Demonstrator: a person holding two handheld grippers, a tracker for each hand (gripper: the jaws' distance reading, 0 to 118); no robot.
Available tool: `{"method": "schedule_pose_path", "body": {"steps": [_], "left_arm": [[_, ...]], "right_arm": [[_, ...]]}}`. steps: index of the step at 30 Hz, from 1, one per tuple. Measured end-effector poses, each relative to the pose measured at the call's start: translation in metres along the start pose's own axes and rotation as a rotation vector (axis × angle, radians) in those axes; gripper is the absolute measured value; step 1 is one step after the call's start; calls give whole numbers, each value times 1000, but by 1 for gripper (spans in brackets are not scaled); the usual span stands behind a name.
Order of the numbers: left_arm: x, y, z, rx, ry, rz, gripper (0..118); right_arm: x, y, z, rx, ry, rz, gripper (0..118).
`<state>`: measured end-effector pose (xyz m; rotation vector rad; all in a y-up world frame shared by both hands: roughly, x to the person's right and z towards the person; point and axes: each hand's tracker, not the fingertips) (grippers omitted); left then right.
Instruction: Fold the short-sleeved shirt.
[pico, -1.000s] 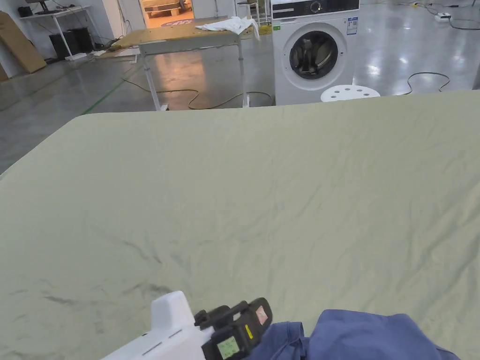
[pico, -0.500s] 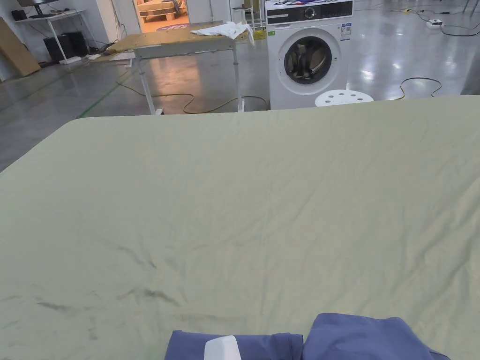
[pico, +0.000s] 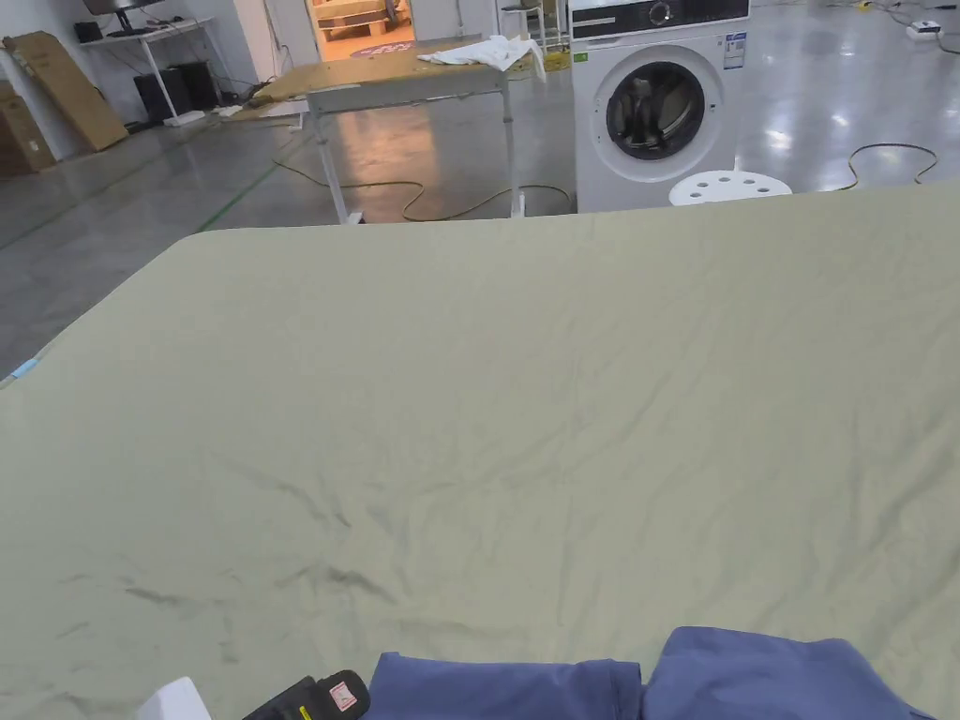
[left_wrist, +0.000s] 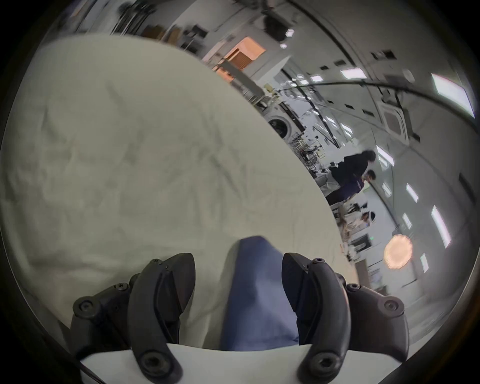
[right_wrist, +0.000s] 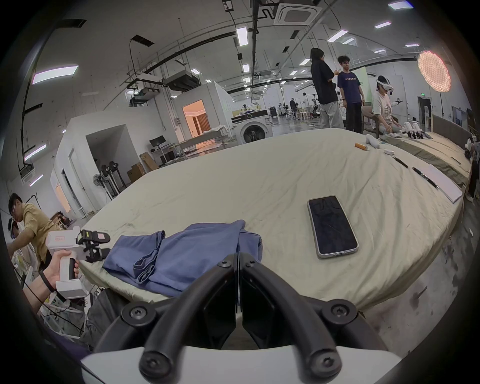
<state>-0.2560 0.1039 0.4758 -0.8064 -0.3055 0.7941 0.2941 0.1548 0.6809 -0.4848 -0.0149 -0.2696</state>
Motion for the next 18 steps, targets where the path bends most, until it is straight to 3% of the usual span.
{"method": "schedule_pose_path", "body": {"steps": [2, 3, 5, 6, 8, 14, 18], "left_arm": [[-11, -6, -8, -52, -86, 88, 65], [-15, -10, -12, -46, -141, 121, 55], [-18, -15, -25, -90, -214, 221, 19], [-15, -18, -32, -106, -198, 226, 14], [-1, -26, -35, -85, -142, 149, 12], [-1, 3, 11, 36, -173, 181, 8], [28, 31, 65, 167, -73, -1, 8]], "right_arm": [[-1, 2, 0, -3, 7, 4, 0], [-2, 2, 1, -3, 8, 11, 0], [-6, 4, 2, -2, 6, 26, 0], [-7, 5, 2, -3, 5, 27, 0], [-7, 6, 3, 0, 4, 25, 0], [-1, 7, 3, -1, -2, -13, 0], [3, 6, 0, 1, -4, -15, 0]]}}
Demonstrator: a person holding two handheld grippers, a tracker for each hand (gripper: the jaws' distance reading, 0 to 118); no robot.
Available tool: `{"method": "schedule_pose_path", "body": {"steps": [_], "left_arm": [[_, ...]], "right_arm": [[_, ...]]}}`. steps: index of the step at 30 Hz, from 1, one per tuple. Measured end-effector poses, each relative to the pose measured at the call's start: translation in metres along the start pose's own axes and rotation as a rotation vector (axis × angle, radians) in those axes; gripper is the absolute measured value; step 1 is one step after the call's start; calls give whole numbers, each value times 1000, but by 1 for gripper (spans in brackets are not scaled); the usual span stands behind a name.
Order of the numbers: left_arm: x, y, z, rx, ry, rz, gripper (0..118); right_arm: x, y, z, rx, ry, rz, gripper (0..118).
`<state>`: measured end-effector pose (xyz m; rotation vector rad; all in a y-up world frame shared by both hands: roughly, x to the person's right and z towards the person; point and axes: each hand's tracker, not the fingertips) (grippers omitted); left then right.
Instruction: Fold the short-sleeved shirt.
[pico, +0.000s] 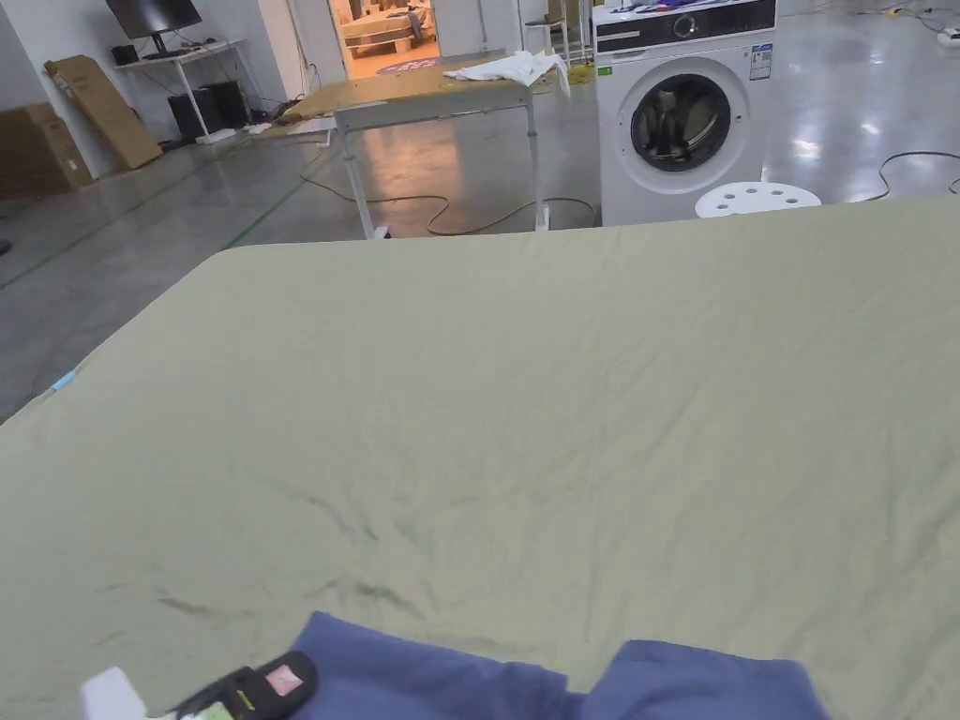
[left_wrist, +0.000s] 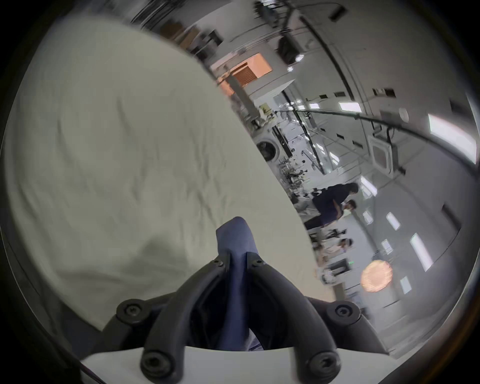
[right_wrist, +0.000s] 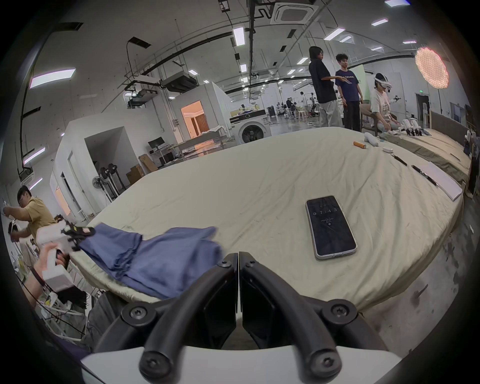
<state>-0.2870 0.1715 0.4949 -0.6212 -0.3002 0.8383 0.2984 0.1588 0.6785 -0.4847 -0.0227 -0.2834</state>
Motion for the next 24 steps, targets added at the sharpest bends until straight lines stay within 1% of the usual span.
{"method": "schedule_pose_path", "body": {"steps": [2, 3, 6, 8, 11, 12, 14, 15, 18, 21, 22, 23, 24], "left_arm": [[26, 10, 17, 37, 57, -154, 8], [37, 9, 20, 44, 68, -191, 8], [69, -8, 13, -13, -37, -241, 8], [91, -35, -8, -73, -126, -281, 8], [117, -83, -55, -201, -210, -331, 8], [124, -98, -70, -255, -217, -351, 8], [137, -127, -99, -315, -203, -441, 8], [142, -137, -109, -333, -203, -455, 8], [146, -149, -129, -397, -266, -395, 8], [152, -149, -136, -403, -246, -421, 9], [153, -146, -135, -414, -254, -434, 15], [152, -143, -131, -397, -256, -436, 29], [149, -137, -126, -371, -280, -426, 45]], "right_arm": [[0, 0, -2, 0, -7, 28, 0], [-1, 1, -3, 0, -10, 32, 0], [-1, 1, -5, 7, 0, 16, 0], [-2, 1, -5, 12, 3, 7, 0], [-6, 1, -1, 20, 6, 13, 0], [-7, 1, 1, 21, 5, 19, 0], [-9, 1, 8, 23, -20, 54, 0], [-6, -1, 13, 27, -32, 65, 0], [1, -7, 24, 28, -39, 64, 0], [11, -14, 25, 8, -61, 38, 0], [14, -16, 24, 1, -70, 29, 0], [15, -18, 22, 0, -78, 20, 0], [16, -18, 22, 0, -82, 13, 0]]}}
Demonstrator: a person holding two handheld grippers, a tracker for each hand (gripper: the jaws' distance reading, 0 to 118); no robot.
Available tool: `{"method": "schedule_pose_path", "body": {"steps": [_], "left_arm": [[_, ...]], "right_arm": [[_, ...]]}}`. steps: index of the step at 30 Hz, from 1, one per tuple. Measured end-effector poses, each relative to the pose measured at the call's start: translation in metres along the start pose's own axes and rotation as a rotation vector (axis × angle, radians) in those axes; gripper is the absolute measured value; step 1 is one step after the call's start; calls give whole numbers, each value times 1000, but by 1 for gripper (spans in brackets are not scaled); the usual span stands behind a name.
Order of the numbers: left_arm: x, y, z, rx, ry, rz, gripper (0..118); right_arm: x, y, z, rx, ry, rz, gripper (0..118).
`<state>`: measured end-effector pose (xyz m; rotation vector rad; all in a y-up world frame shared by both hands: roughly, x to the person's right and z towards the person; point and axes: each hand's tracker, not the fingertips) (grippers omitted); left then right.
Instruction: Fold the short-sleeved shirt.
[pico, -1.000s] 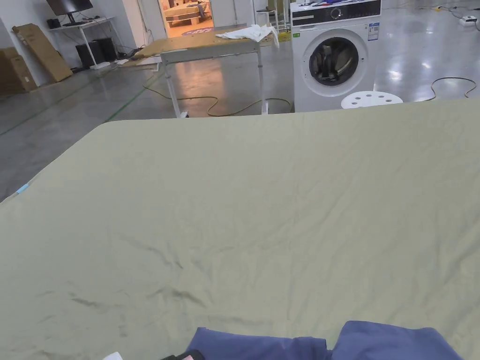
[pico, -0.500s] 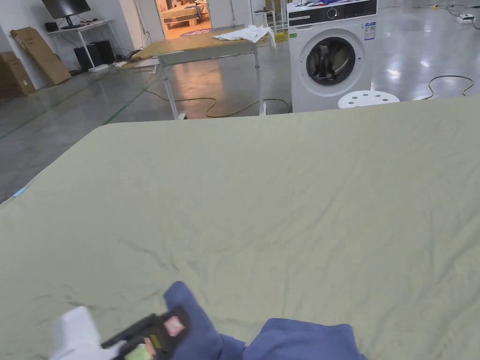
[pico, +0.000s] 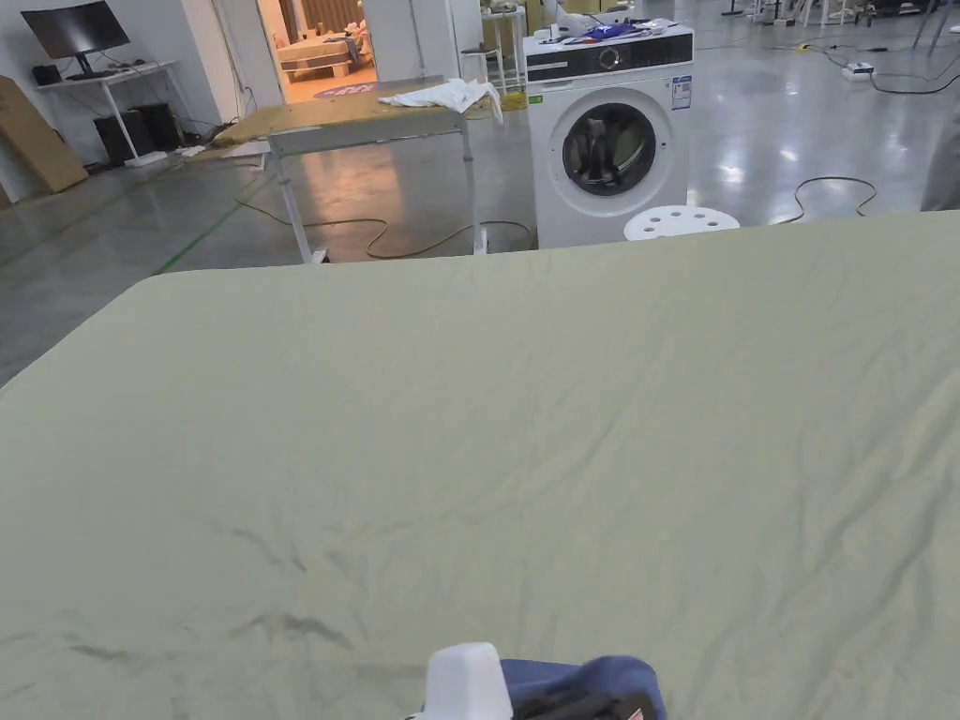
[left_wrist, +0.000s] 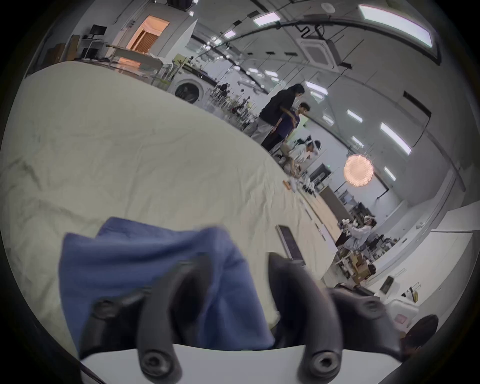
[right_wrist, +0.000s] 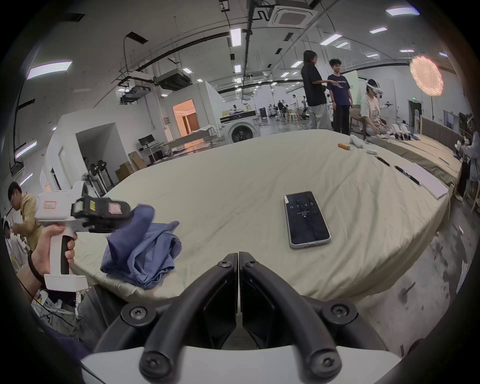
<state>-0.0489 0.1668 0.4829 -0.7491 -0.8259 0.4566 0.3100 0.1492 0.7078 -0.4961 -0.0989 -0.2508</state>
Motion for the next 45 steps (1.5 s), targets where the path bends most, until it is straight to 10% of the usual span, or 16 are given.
{"method": "schedule_pose_path", "body": {"steps": [2, 4, 8, 18, 20, 24, 34, 40, 43, 45], "left_arm": [[-6, 8, 16, 60, -13, 41, 64], [-13, 10, 21, 95, 14, 80, 58], [-22, -7, -6, -32, 48, 84, 1], [-6, -31, -55, -211, 81, -15, 1], [-5, -24, -32, -138, 61, -22, 11], [-12, -11, 20, -52, 87, -60, 69], [-68, -15, 100, 47, 254, 68, 91], [-90, -18, 79, 14, 219, 134, 92], [-105, -20, 54, -59, 140, 266, 77], [-114, -24, 39, -67, 130, 347, 37]], "right_arm": [[2, 0, 0, 8, 8, -19, 0], [0, 1, -2, 18, 20, -39, 0], [-6, 3, -7, 22, 36, -42, 0], [-33, -3, -12, -52, 99, 32, 0], [-43, 0, -26, -72, 149, 29, 0], [-78, 15, -64, -107, 294, 130, 0], [-158, 5, -175, -438, 267, 625, 1], [-152, 7, -169, -402, 243, 487, 0], [-152, 4, -167, -390, 238, 485, 0], [-150, 4, -167, -386, 241, 479, 0]]}}
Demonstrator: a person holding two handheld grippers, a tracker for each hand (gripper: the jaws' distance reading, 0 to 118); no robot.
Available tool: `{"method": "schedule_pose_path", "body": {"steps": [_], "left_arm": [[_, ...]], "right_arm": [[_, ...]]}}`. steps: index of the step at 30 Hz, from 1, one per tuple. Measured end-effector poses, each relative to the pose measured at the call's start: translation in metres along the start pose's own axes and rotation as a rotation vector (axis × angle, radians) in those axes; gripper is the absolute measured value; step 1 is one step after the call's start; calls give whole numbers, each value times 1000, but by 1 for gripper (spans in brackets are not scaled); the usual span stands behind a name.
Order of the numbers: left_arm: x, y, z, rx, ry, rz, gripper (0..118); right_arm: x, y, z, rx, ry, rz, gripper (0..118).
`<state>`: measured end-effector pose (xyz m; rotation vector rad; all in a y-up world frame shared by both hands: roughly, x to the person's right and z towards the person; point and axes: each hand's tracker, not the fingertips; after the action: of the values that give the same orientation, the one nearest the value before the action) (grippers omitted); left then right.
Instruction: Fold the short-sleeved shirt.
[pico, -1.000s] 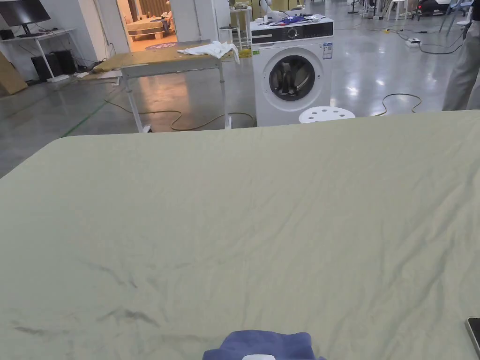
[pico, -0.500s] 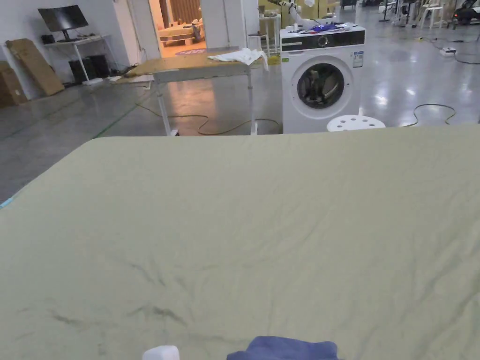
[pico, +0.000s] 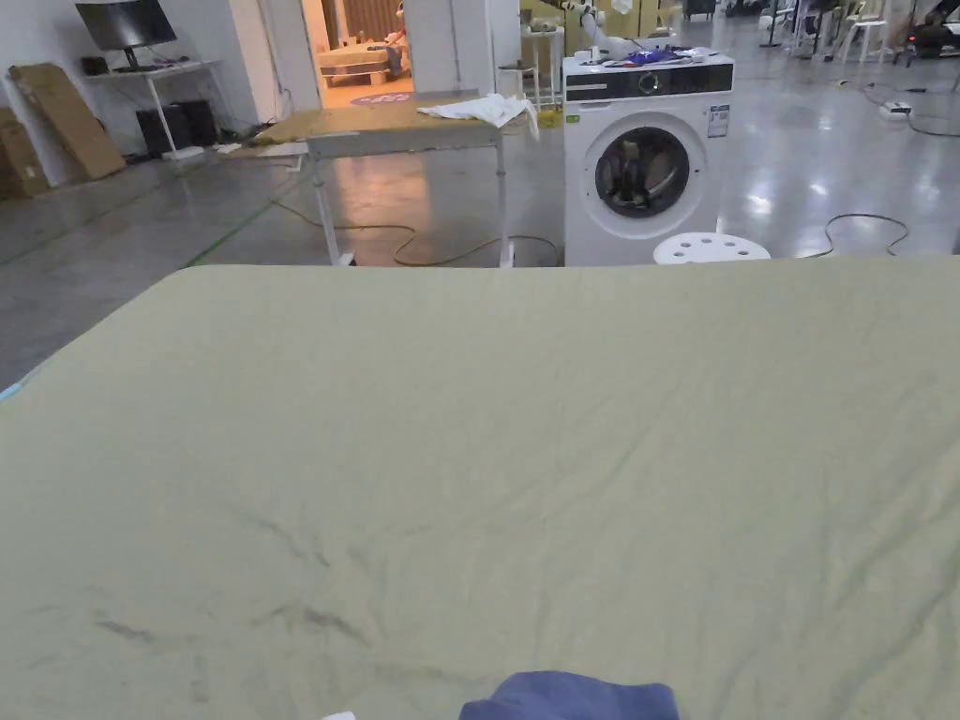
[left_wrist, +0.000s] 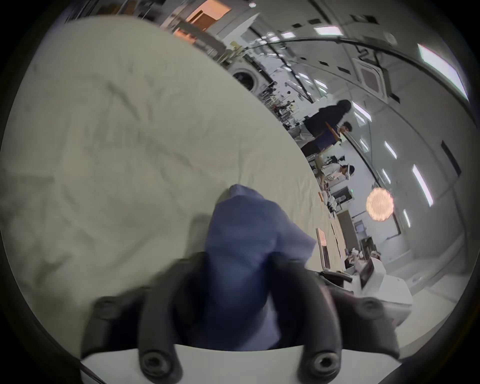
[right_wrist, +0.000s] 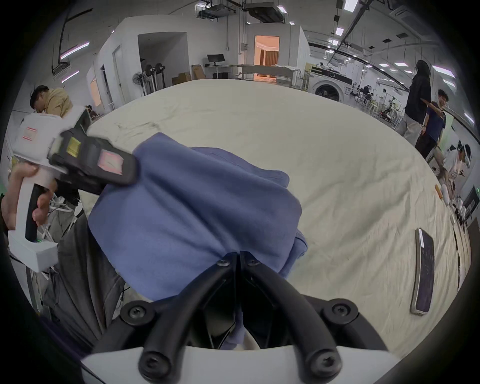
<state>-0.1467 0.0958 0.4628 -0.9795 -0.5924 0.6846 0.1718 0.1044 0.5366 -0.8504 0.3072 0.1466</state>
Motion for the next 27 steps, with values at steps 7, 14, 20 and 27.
{"method": "schedule_pose_path", "body": {"steps": [7, 14, 20, 27], "left_arm": [[-3, -3, 6, 33, -9, -25, 19], [-13, 27, 73, 153, 6, 1, 19], [-60, 98, 196, 329, 349, -27, 19], [-95, 130, 223, 303, 529, -35, 22]], "right_arm": [[22, -2, 6, 29, 110, -137, 0], [61, 0, 53, 202, 144, -337, 0], [84, -24, 70, 222, 69, -419, 0], [91, -44, 63, 182, 77, -510, 0]]}}
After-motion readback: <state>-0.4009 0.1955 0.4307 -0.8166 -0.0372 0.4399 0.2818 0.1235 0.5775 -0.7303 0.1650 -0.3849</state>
